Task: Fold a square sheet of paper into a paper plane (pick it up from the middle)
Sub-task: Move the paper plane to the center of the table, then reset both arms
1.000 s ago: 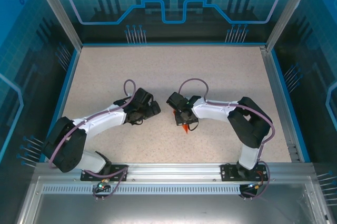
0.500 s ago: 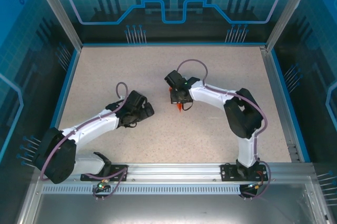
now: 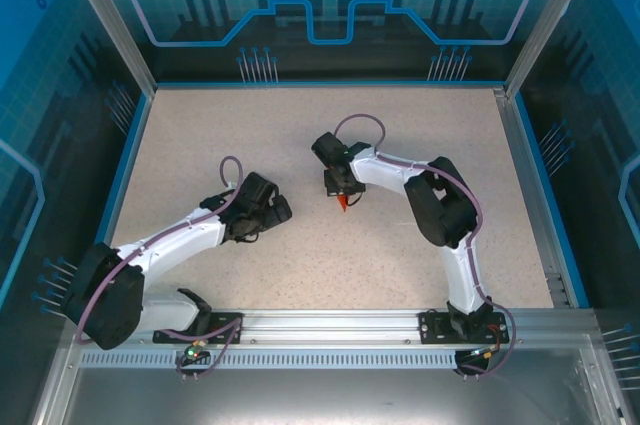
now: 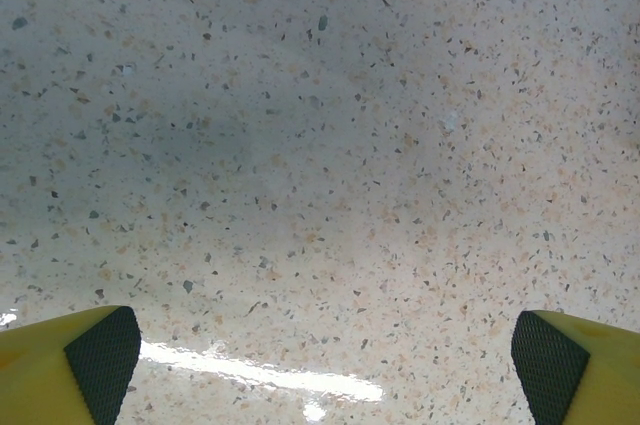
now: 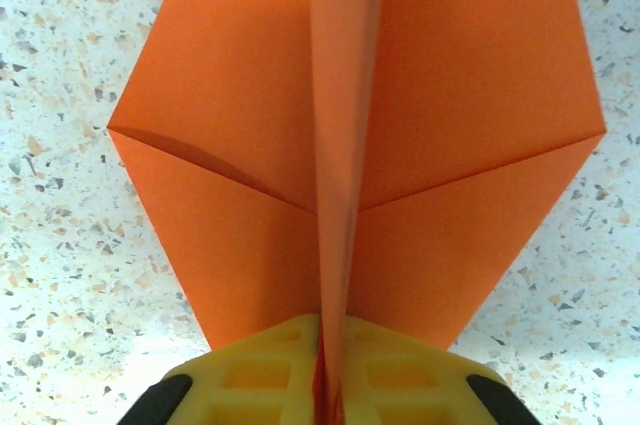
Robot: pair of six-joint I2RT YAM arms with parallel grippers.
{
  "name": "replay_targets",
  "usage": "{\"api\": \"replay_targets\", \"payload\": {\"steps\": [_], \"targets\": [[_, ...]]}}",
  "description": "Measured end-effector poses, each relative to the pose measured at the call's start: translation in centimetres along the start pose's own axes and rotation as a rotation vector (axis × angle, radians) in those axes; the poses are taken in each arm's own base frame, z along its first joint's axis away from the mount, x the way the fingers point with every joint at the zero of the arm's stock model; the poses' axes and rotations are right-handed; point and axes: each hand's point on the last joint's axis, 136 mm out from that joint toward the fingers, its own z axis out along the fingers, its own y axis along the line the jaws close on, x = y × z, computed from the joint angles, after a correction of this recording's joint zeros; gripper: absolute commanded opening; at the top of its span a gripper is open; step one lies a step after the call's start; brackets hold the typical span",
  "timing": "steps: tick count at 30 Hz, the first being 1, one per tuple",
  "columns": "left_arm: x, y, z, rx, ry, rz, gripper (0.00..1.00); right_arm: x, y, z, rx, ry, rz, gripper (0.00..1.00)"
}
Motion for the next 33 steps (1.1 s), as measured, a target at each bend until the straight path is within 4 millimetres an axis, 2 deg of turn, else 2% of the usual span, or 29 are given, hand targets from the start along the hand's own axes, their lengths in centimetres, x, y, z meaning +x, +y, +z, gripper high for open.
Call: {"api": "replay_targets", "payload": {"steps": [2, 5, 9, 13, 16, 18, 20, 23, 26, 29, 33], "targets": [[0.0, 0.1, 0.0, -0.002, 0.001, 0.003, 0.98, -0.1, 0.0, -0.1, 0.0, 0.006, -0.001, 0.18], [-0.1, 0.4, -0.1, -0.021, 0.002, 0.004, 0.99, -0.7, 0.3, -0.9, -0.006, 0.008, -0.007, 0.32], [-1.4, 0.3, -0.9, -0.037, -0.023, 0.002, 0.99, -2.4, 0.7, -3.7, -0.038, -0.038, 0.001, 0.55], [-4.0, 0.0, -2.4, -0.033, -0.086, -0.004, 0.98, -4.5, 0.2, -10.1, -0.094, -0.15, 0.021, 0.76], [-6.4, 0.6, -3.9, -0.036, -0.155, -0.011, 0.99, -6.0, -1.4, -15.7, -0.13, -0.273, 0.055, 0.88], [-7.8, 1.5, -4.9, -0.05, -0.21, -0.013, 0.98, -6.5, -4.0, -18.8, -0.123, -0.357, 0.092, 0.99], [-9.3, 2.6, -6.2, -0.07, -0.272, -0.007, 0.99, -6.5, -7.8, -20.9, -0.081, -0.428, 0.136, 0.99], [-11.2, 4.3, -7.8, -0.085, -0.383, -0.011, 0.98, -6.0, -14.2, -21.7, 0.016, -0.496, 0.216, 1.0], [-12.1, 7.1, -8.4, -0.133, -0.478, -0.02, 0.99, -4.5, -20.0, -20.6, 0.136, -0.513, 0.279, 0.99], [-12.0, 10.1, -7.5, -0.202, -0.524, -0.029, 0.98, -2.5, -24.9, -18.3, 0.247, -0.504, 0.335, 1.0], [-11.6, 12.7, -5.8, -0.26, -0.561, -0.006, 0.98, 1.0, -29.0, -14.2, 0.325, -0.466, 0.379, 0.99]]}}
